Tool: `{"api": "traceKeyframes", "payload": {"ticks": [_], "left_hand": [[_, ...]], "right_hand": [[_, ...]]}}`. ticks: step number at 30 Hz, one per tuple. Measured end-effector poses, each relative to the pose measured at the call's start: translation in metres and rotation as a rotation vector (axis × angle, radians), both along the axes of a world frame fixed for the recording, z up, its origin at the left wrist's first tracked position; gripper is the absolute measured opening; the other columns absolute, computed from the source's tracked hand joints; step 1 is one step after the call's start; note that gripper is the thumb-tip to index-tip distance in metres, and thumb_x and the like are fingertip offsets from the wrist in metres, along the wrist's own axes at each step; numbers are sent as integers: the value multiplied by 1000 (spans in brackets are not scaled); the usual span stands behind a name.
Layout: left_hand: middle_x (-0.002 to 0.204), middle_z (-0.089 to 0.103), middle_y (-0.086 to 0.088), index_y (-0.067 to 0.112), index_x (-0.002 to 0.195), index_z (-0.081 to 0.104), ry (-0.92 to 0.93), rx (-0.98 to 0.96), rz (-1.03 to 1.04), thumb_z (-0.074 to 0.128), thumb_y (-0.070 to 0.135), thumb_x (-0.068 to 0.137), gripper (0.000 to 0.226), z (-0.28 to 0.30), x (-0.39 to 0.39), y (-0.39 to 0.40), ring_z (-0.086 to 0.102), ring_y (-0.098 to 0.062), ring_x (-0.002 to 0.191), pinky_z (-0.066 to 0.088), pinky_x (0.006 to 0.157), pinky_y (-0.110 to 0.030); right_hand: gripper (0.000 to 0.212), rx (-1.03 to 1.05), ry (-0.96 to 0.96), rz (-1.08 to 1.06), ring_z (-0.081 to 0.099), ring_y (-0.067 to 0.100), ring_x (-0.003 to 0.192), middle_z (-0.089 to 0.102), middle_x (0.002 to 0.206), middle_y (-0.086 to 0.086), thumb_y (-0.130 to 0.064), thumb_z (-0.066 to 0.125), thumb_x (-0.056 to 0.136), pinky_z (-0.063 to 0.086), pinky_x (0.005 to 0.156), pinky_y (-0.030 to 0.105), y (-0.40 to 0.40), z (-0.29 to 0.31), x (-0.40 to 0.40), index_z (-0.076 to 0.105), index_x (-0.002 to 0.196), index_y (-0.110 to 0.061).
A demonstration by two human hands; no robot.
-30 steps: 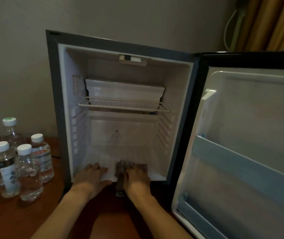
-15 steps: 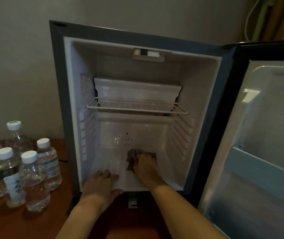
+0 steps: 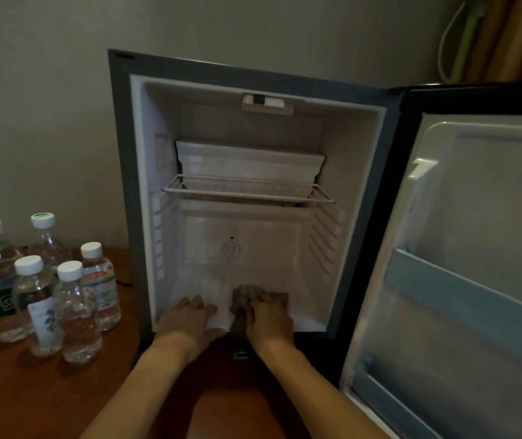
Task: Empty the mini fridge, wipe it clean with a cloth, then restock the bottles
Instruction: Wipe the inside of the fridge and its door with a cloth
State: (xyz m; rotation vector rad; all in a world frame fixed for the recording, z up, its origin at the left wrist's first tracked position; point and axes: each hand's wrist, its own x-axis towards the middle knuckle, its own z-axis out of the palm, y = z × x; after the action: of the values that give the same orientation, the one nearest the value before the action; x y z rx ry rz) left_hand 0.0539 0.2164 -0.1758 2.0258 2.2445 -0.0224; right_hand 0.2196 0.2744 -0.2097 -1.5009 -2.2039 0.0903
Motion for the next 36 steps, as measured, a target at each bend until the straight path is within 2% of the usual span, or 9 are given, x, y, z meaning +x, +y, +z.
{"api": "traceKeyframes", "payload": {"ticks": [2, 3, 6, 8, 10, 12, 22, 32, 36], "left_hand": [[156, 31, 3, 37, 155, 31, 9, -6, 5, 41, 67, 97, 66, 2, 2, -1, 31, -23, 143, 37, 112, -40], [157, 31, 3, 36, 155, 31, 12, -8, 8, 41, 67, 97, 66, 2, 2, -2, 30, -23, 144, 36, 112, -40], [157, 32, 3, 36, 154, 32, 12, -7, 14, 41, 68, 97, 67, 2, 2, -2, 31, -23, 143, 37, 113, -41], [156, 32, 3, 36, 154, 32, 14, -2, 14, 42, 68, 97, 67, 1, 2, -1, 31, -23, 143, 37, 113, -41], [156, 32, 3, 36, 154, 31, 18, 0, 10, 42, 67, 97, 66, 2, 1, 0, 32, -23, 143, 37, 113, -40], [155, 33, 3, 36, 154, 31, 15, 3, 3, 42, 67, 97, 65, 1, 1, 1, 33, -22, 142, 37, 112, -40], [153, 33, 4, 37, 154, 31, 10, 20, -8, 43, 64, 98, 63, 0, -2, 3, 31, -22, 141, 39, 107, -42], [153, 33, 3, 35, 154, 31, -16, 2, -13, 45, 64, 98, 64, -3, -2, 4, 30, -23, 141, 38, 110, -42], [155, 31, 2, 35, 154, 31, -22, -1, 2, 43, 64, 99, 64, -2, 0, 2, 30, -24, 143, 37, 112, -43]], "right_hand": [[29, 41, -26, -16, 54, 33, 117, 60, 126, 12, -21, 46, 99, 41, 106, 43, -16, -4, 2, 70, 112, -10], [23, 57, -4, -20, 61, 33, 103, 66, 110, 13, -20, 53, 93, 49, 97, 45, -20, -8, 3, 73, 98, -10], [8, 4, 85, -24, 66, 26, 73, 67, 80, 6, -23, 70, 74, 59, 70, 37, -21, -19, 5, 71, 68, -18], [9, 47, 37, -27, 67, 26, 86, 69, 93, 6, -24, 68, 81, 58, 80, 40, -25, -11, 4, 74, 79, -18], [26, 21, 43, -28, 56, 28, 116, 61, 127, 6, -26, 51, 98, 44, 105, 41, -23, -1, 1, 72, 109, -15], [33, 11, 21, -41, 48, 27, 125, 51, 141, 4, -26, 44, 102, 36, 106, 34, -11, 4, 0, 65, 123, -15], [26, 30, 51, -56, 64, 22, 97, 69, 113, 5, -31, 56, 92, 46, 84, 27, 59, 22, -28, 71, 104, -14], [25, 1, 43, -23, 61, 25, 103, 66, 118, 10, -27, 56, 96, 38, 81, 27, 44, 33, -22, 70, 107, -9], [24, -12, 89, 31, 57, 25, 106, 63, 121, 9, -23, 54, 98, 41, 97, 29, 15, 26, -8, 71, 102, -7]]}}
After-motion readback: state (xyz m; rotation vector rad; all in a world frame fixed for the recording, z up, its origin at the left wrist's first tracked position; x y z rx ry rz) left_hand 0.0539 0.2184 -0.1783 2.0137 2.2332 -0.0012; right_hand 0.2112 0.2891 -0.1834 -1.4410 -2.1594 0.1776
